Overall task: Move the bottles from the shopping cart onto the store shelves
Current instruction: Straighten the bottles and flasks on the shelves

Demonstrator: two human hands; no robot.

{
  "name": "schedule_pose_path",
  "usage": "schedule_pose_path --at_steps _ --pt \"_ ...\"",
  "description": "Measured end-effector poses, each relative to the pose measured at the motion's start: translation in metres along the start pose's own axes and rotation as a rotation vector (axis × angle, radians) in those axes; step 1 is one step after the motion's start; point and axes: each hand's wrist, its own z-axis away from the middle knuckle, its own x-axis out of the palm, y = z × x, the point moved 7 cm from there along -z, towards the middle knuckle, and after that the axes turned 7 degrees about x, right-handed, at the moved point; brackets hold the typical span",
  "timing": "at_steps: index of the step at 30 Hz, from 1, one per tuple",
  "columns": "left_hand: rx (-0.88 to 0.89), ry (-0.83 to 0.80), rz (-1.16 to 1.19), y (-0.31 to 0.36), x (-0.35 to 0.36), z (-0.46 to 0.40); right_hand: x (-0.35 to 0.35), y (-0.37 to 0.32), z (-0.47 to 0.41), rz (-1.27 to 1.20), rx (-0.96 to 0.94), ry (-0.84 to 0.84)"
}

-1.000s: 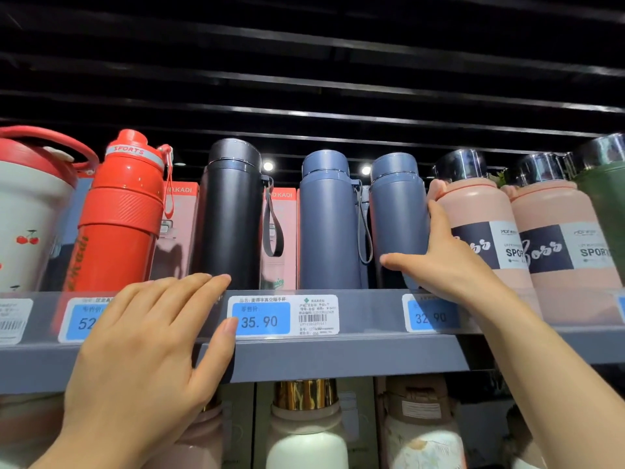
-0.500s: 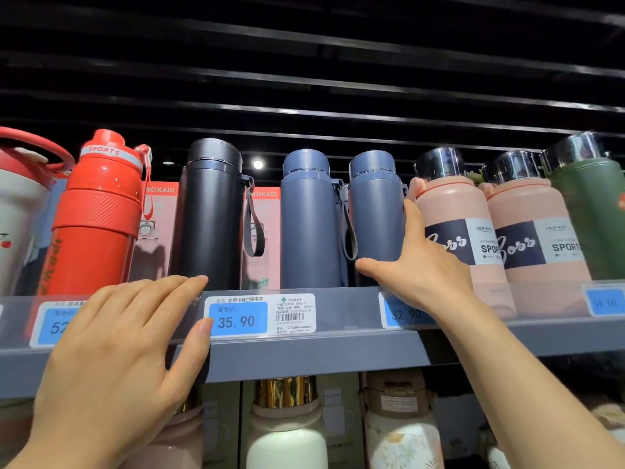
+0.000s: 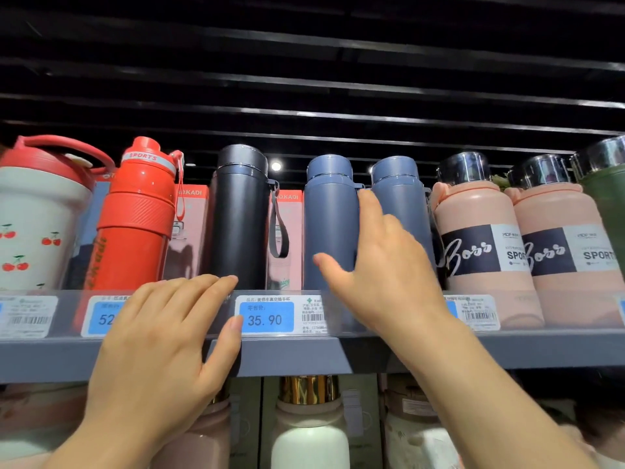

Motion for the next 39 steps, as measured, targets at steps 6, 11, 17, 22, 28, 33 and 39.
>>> schedule_pose_path --at_steps 6,11,17,22,28,33,39 --pt "0.005 0.021 0.003 -0.001 0.0 0.001 0.041 -0.004 -0.026 -0.018 0.255 -0.228" --pt "-0.007 0.018 0.006 -0.003 0.002 0.002 0.05 0.001 -0.031 -0.096 0.288 -0.24" --pt "-0.012 0.014 -0.004 -0.003 0.002 0.003 0.048 0.005 -0.028 -0.178 0.286 -0.257" --pt "-0.022 -0.01 -0.006 -0.004 0.003 0.003 0.047 0.004 -0.022 -0.13 0.298 -0.191" --pt "-0.006 -0.026 0.002 -0.005 0.003 0.004 0.033 -0.004 -0.007 -0.04 0.25 0.013" --pt "0.001 -0.02 0.003 -0.005 0.005 0.005 0.031 -0.017 0.029 -0.108 0.085 0.153" --pt "0.01 -0.031 -0.023 -0.005 0.008 0.005 0.032 -0.015 0.065 -0.105 -0.11 0.382"
